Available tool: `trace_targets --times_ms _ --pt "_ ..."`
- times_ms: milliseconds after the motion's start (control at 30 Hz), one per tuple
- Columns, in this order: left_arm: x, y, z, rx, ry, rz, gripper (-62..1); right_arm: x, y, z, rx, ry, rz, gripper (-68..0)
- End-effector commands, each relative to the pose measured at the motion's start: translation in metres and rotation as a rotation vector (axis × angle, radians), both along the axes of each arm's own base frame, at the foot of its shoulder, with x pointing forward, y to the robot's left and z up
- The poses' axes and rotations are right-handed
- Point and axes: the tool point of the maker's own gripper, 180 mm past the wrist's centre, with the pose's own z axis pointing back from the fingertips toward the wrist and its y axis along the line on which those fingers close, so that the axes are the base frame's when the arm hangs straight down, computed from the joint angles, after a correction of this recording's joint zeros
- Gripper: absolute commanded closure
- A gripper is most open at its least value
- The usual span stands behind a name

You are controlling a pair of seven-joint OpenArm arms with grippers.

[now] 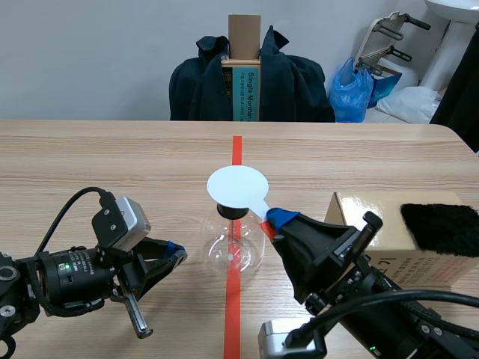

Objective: Do the electroscope experiment.
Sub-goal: 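Move the plate toward and away from the electroscope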

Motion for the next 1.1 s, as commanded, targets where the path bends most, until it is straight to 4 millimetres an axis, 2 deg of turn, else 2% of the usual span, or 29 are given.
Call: trace_targets --times_ms 0,367,567,700,900,1067 --pt "0.006 -0.003 0.011 -0.033 -0.030 0.007 -1.9 0.004 -0.001 0.010 0.003 -0.041 0.009 -0.8" --pt "0.006 -0.003 0.011 -0.033 -0.030 0.007 -1.9 -0.002 0.004 0.010 0.000 -0.051 0.046 -0.8" --pt "0.006 -0.003 0.011 -0.033 -0.030 0.007 -1.9 0.008 -0.005 0.011 0.007 -0.046 -0.024 -0.8" --pt "0.006 -0.003 0.011 -0.033 -0.030 0.007 -1.9 0.020 -0.018 0.011 0.017 -0.038 -0.121 -0.8" --pt "0.006 -0.003 0.011 -0.033 -0.030 0.007 -1.9 0.041 -0.049 0.015 0.043 -0.046 -0.333 -0.8" --pt "0.006 -0.003 0.011 -0.033 -0.030 0.007 -1.9 0.048 -0.071 0.021 0.066 -0.069 -0.461 -0.8"
